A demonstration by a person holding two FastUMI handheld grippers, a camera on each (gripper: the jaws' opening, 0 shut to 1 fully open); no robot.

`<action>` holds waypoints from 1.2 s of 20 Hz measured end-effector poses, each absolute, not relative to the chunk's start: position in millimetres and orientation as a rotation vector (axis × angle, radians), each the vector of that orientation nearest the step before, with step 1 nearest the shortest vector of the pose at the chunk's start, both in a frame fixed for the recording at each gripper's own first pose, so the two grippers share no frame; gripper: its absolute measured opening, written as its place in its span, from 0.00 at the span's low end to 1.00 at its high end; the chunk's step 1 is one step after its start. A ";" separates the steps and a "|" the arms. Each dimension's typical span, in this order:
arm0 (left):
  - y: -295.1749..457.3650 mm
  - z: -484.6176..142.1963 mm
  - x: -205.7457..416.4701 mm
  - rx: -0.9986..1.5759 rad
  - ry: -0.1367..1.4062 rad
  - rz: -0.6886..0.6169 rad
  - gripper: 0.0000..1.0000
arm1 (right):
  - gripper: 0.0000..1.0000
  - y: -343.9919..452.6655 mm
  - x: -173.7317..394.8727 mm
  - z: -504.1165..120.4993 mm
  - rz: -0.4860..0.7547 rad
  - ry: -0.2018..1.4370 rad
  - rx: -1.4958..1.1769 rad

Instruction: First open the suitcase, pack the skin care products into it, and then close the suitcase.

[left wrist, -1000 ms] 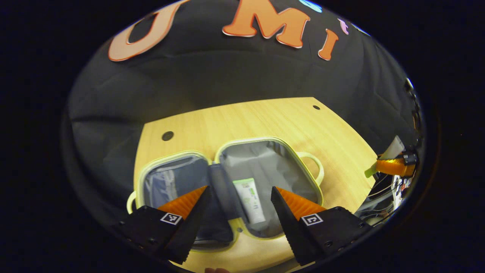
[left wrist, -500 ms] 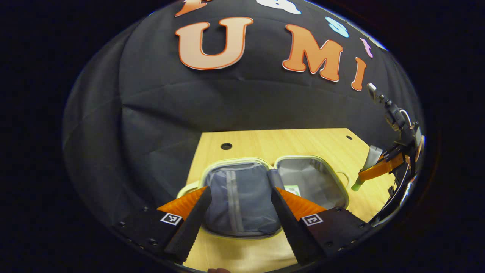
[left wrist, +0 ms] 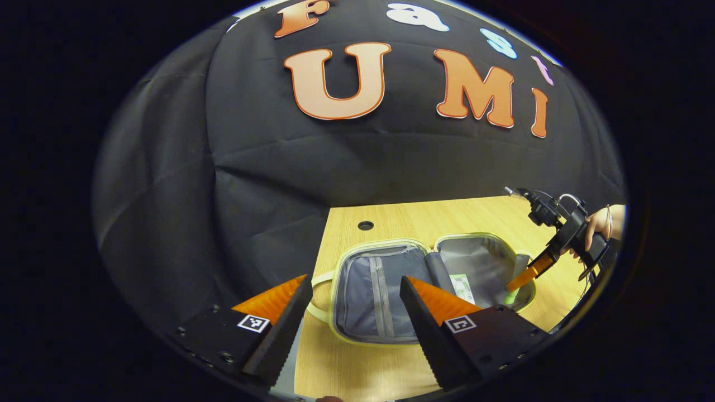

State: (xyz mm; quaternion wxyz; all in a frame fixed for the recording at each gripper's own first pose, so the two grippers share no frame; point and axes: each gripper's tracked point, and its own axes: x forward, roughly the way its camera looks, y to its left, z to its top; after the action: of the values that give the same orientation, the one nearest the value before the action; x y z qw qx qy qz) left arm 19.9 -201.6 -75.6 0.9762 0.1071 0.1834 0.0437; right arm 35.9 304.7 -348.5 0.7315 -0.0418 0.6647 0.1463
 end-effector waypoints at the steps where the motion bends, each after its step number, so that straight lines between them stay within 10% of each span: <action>1: -201.8 -72.3 18.3 0.216 0.370 0.087 0.98 | 0.32 304.4 34.2 -350.4 0.313 1.471 -0.079; 6: -196.0 -84.8 22.4 0.206 0.386 0.097 0.98 | 0.37 296.2 43.7 -349.0 0.302 1.412 -0.095; 10: -179.8 -93.0 24.3 0.165 0.389 0.108 0.98 | 0.94 297.4 55.3 -327.0 0.315 1.309 -0.076; 24: -62.5 -174.7 72.2 -0.357 0.606 0.031 0.98 | 0.96 301.1 3.6 -227.6 0.384 1.073 0.224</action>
State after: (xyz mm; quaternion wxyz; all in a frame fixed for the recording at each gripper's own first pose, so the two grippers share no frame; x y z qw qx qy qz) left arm 72.2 -62.5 -174.7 0.9388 -0.1746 0.2966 0.0152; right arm 3.6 301.1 -227.6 0.8361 0.1058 0.5068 0.1812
